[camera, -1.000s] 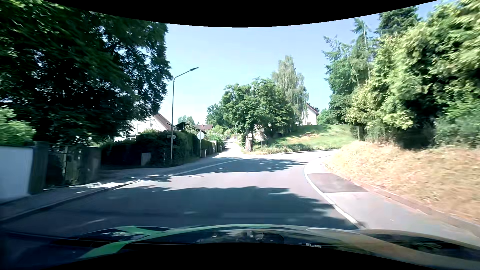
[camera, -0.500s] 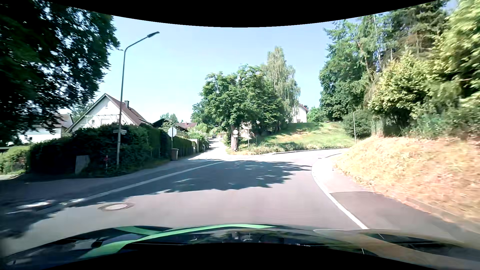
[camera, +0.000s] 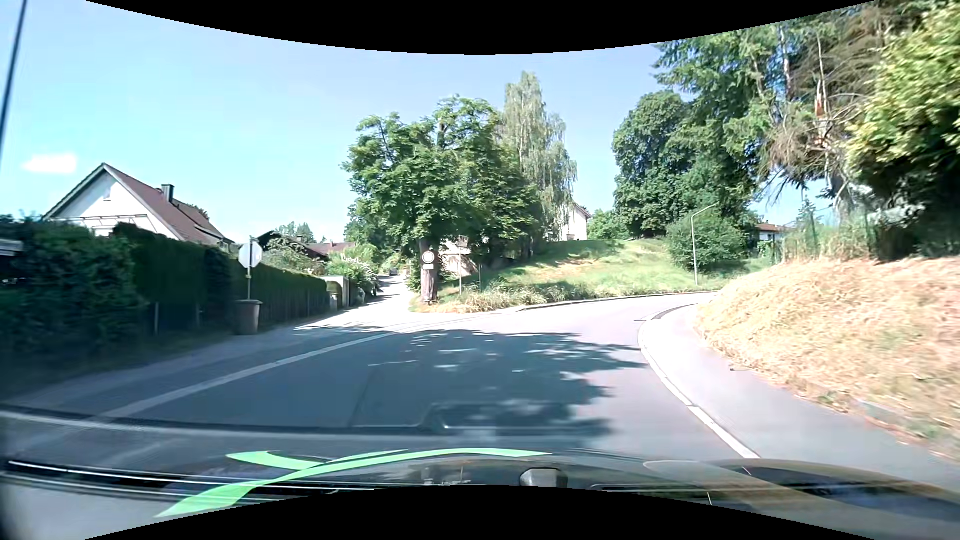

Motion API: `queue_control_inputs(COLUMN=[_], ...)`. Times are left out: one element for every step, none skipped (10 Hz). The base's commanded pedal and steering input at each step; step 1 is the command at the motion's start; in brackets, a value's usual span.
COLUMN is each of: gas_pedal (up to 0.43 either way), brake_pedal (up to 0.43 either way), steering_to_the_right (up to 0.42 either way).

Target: Follow the waypoints while adhering to traffic rules and regulations

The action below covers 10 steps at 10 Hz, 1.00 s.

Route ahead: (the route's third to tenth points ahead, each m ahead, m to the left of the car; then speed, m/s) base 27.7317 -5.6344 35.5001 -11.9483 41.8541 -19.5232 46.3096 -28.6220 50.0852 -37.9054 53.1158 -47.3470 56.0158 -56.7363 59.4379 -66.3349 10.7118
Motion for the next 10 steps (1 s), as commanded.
queue_control_inputs(gas_pedal=[0.118,0.118,0.118,0.130,0.130,0.138,0.150,0.150,0.157,0.157], brake_pedal=[0.000,0.000,0.000,0.000,0.000,0.000,0.000,0.000,0.000,0.000], steering_to_the_right=[0.069,0.074,0.078,0.081,0.085,0.088,0.090,0.092,0.094,0.098])
